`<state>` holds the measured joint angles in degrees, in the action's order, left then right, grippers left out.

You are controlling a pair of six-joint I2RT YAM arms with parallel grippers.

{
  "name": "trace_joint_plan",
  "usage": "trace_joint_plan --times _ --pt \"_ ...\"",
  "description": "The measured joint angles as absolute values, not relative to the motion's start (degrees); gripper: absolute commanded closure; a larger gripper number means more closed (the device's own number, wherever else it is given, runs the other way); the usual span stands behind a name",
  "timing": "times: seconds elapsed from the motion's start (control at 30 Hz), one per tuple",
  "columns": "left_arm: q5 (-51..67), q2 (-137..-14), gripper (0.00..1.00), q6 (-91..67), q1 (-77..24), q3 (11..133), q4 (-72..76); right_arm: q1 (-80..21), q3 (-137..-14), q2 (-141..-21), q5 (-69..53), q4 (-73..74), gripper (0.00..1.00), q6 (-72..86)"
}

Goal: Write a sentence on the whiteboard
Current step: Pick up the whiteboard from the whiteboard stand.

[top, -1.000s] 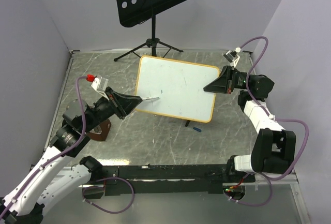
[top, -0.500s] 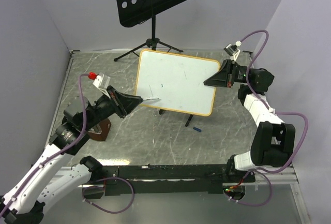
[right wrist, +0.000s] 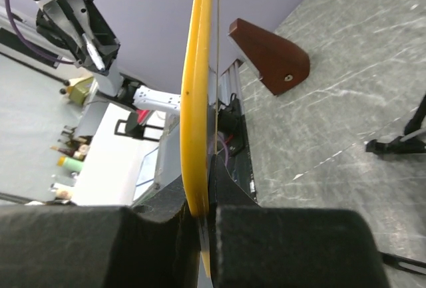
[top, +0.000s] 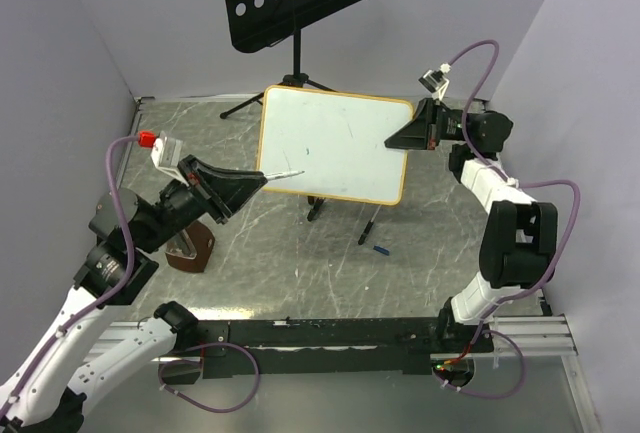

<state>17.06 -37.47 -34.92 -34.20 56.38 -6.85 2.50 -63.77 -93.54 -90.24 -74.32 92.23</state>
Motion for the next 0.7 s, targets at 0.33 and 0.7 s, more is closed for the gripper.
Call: trace_joint_plan --times 0.33,0.7 --pt "18.22 -39.55 0.99 -36.71 -34.20 64.23 -7.40 -2.15 -60.05 -85.60 -90.11 -73.71 1.00 82.30" --pt "16.43 -40.12 0.99 -37.12 -34.20 79.88 -7.75 -13.45 -71.81 -82.65 -78.59 -32.45 1.00 47.94"
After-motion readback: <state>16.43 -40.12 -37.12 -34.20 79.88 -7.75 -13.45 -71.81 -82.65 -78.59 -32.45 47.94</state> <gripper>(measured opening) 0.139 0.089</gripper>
